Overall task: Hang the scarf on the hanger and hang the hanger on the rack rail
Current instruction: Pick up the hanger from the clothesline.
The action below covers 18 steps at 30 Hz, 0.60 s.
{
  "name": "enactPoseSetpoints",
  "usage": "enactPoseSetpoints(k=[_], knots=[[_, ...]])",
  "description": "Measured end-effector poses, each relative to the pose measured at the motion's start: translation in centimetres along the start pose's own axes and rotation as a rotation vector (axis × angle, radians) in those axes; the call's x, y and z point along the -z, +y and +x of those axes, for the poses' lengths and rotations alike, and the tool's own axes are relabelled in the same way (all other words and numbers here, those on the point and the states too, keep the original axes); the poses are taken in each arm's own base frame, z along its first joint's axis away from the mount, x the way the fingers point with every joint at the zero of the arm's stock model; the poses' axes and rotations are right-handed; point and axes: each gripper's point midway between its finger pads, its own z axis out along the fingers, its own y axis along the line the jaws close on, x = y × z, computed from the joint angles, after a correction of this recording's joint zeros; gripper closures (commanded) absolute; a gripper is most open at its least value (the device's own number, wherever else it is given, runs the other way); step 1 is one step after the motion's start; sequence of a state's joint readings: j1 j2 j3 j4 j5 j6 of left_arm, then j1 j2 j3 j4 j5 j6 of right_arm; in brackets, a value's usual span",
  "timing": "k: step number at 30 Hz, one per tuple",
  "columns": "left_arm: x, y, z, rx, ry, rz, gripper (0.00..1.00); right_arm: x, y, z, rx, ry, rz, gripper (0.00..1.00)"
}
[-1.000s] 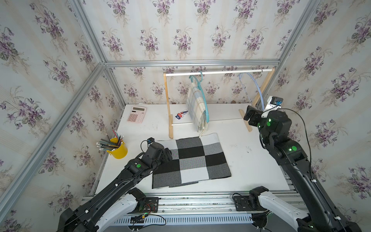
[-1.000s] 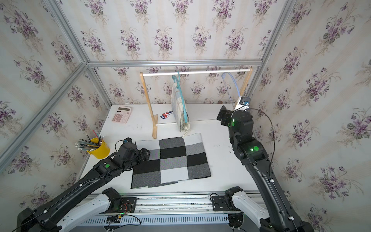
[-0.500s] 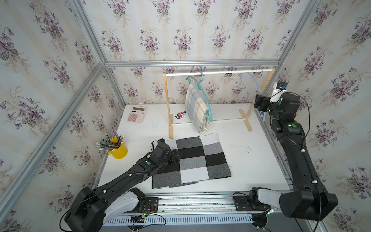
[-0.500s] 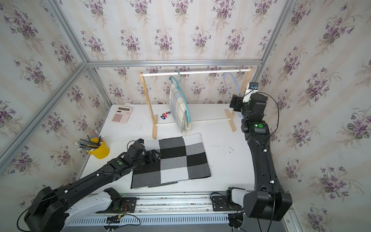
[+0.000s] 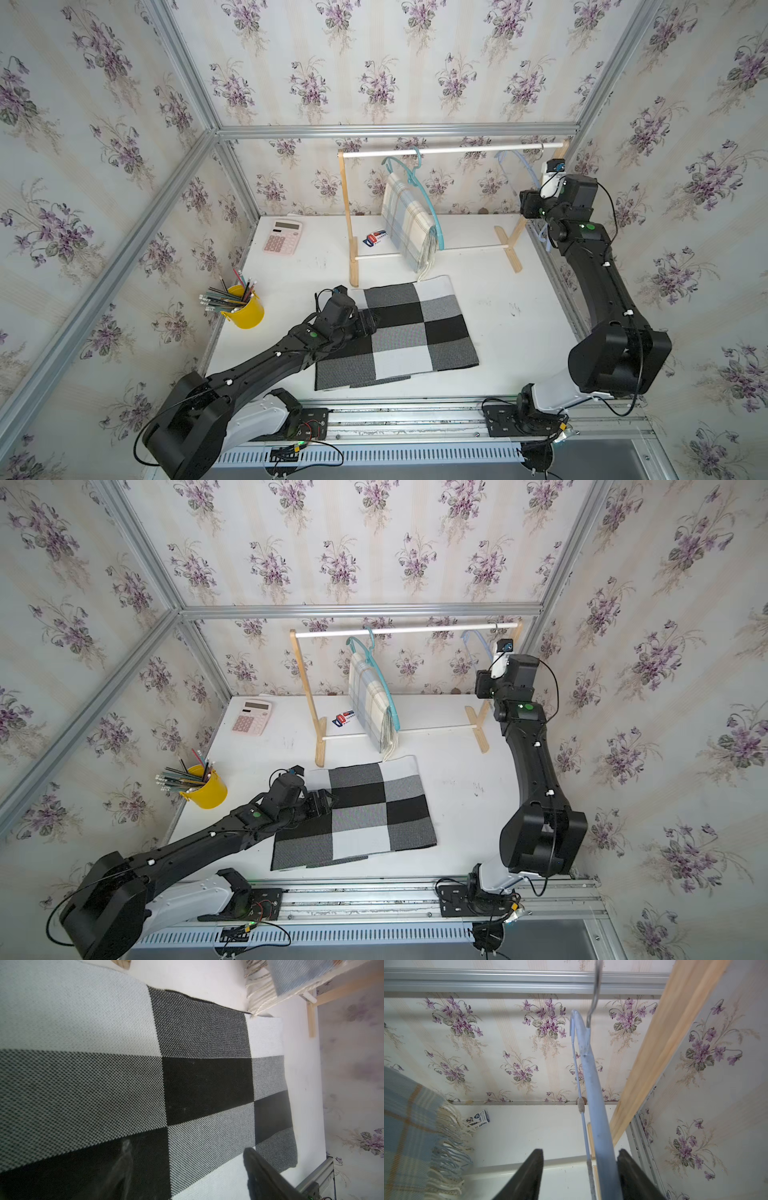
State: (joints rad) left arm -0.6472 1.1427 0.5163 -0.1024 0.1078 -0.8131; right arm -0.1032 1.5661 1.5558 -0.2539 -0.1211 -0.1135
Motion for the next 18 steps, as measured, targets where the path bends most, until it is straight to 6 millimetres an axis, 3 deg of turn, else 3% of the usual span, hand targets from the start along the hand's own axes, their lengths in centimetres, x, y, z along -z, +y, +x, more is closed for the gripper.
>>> enactPoseSetpoints(k=[3, 7, 13, 18], knots=[[-0.1, 0.0, 0.0, 0.000, 0.002, -0.003, 0.15, 0.2, 0.2, -0.4, 0.000, -0.010, -0.009, 0.88], [-0.2, 0.0, 0.0, 0.001, 0.006, -0.006, 0.15, 0.6, 0.3, -0.3, 0.007, -0.010, -0.017, 1.00], [0.1, -0.3, -0.1, 0.000, 0.000, 0.008, 0.15, 2.0, 0.6, -1.3, -0.005, -0.039, -0.025, 1.00], [0.9, -0.7, -0.4, -0.003, -0.018, 0.028, 0.15, 4.6, 1.5, -3.3, -0.035, -0.108, -0.059, 1.00]])
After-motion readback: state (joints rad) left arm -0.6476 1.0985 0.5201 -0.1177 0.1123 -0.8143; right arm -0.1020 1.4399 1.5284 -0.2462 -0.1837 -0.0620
